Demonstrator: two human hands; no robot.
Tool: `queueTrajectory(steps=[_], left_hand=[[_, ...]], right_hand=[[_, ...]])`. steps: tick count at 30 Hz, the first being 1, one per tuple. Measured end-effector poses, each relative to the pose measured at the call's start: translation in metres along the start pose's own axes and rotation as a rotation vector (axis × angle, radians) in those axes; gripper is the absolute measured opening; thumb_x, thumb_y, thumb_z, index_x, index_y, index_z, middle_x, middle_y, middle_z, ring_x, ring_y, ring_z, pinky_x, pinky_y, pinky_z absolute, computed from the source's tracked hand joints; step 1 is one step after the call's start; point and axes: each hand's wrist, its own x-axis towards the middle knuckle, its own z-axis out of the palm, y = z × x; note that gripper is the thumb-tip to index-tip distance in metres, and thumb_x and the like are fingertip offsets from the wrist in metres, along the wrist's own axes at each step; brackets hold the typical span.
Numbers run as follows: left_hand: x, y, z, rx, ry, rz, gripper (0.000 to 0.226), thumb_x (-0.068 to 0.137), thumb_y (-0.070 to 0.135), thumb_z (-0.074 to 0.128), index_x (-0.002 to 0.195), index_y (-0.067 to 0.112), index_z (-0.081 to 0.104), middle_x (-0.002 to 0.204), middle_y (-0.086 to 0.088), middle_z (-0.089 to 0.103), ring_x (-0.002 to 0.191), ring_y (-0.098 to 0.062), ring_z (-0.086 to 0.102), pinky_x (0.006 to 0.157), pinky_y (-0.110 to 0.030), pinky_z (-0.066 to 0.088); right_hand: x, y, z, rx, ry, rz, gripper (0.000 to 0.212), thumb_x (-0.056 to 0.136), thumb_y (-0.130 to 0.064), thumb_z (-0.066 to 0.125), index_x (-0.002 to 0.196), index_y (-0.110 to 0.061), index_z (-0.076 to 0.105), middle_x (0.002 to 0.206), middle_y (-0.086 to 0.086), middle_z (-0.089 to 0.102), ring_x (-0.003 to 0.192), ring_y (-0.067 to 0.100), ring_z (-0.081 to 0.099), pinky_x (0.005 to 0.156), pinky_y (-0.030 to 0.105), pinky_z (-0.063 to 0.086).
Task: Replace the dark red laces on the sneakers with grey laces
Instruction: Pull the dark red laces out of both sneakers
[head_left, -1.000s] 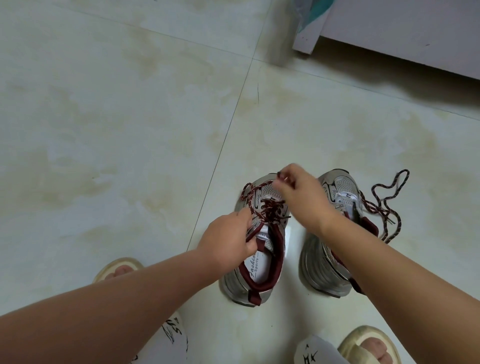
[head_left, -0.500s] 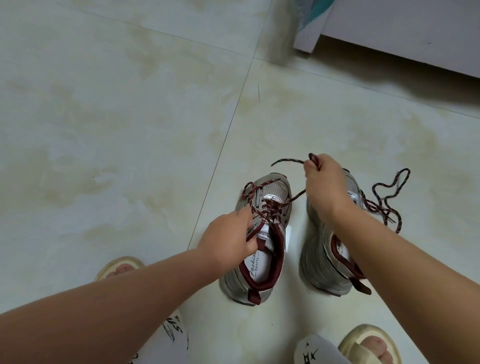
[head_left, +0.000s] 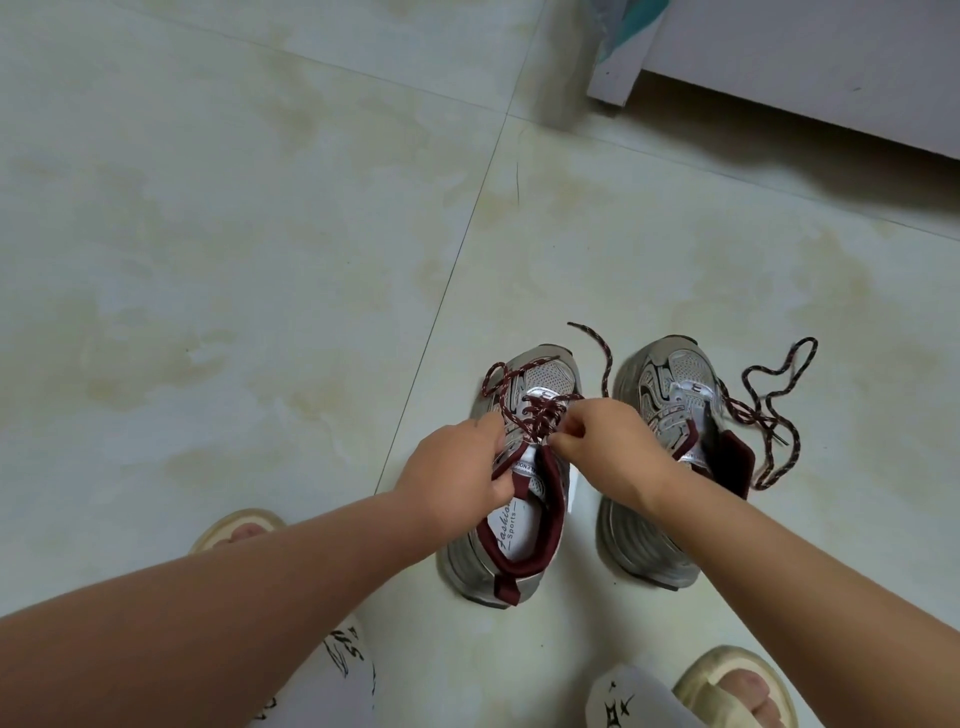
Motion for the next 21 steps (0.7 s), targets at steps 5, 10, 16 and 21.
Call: queueTrajectory(steps=[5, 10, 16, 21], left_hand=[[0.000, -0.003, 0.000, 0.075, -0.056, 0.056, 0.023, 0.083, 0.028, 0.058, 0.083, 0.021, 0.036, 0.071, 0.007, 0.044, 0.070, -0.019, 0.045, 0.059, -0.028, 0.033], [-0.010, -0.005, 0.006, 0.116, -0.112, 0.116, 0.024, 0.083, 0.028, 0.056, 0.082, 0.022, 0.033, 0.074, 0.005, 0.043, 0.071, -0.017, 0.041, 0.059, -0.027, 0.029], [-0.011, -0.002, 0.005, 0.083, -0.105, 0.082, 0.025, 0.084, 0.026, 0.057, 0.084, 0.020, 0.034, 0.076, 0.004, 0.042, 0.071, -0.019, 0.040, 0.060, -0.029, 0.026], [-0.011, -0.003, 0.005, 0.128, -0.129, 0.093, 0.026, 0.086, 0.030, 0.056, 0.084, 0.019, 0.032, 0.080, 0.000, 0.045, 0.073, -0.020, 0.041, 0.062, -0.030, 0.030]], right_hand=[[0.010, -0.015, -0.017, -0.464, 0.131, -0.195, 0.010, 0.087, -0.005, 0.041, 0.090, -0.008, 0.051, 0.083, 0.007, 0.050, 0.080, 0.026, 0.048, 0.064, 0.032, 0.037], [0.024, -0.013, -0.054, -0.306, 0.100, -0.011, 0.023, 0.093, -0.019, 0.046, 0.094, 0.000, 0.058, 0.097, 0.015, 0.063, 0.080, 0.030, 0.056, 0.059, 0.028, 0.037], [0.000, -0.009, -0.019, -0.168, -0.446, 0.045, 0.031, 0.088, -0.026, 0.059, 0.075, 0.001, 0.065, 0.075, 0.014, 0.067, 0.054, 0.017, 0.054, 0.059, 0.027, 0.051], [-0.005, 0.002, -0.003, 0.026, -0.215, 0.036, 0.021, 0.084, -0.016, 0.063, 0.066, -0.006, 0.064, 0.076, 0.016, 0.067, 0.065, 0.018, 0.052, 0.070, 0.035, 0.052]])
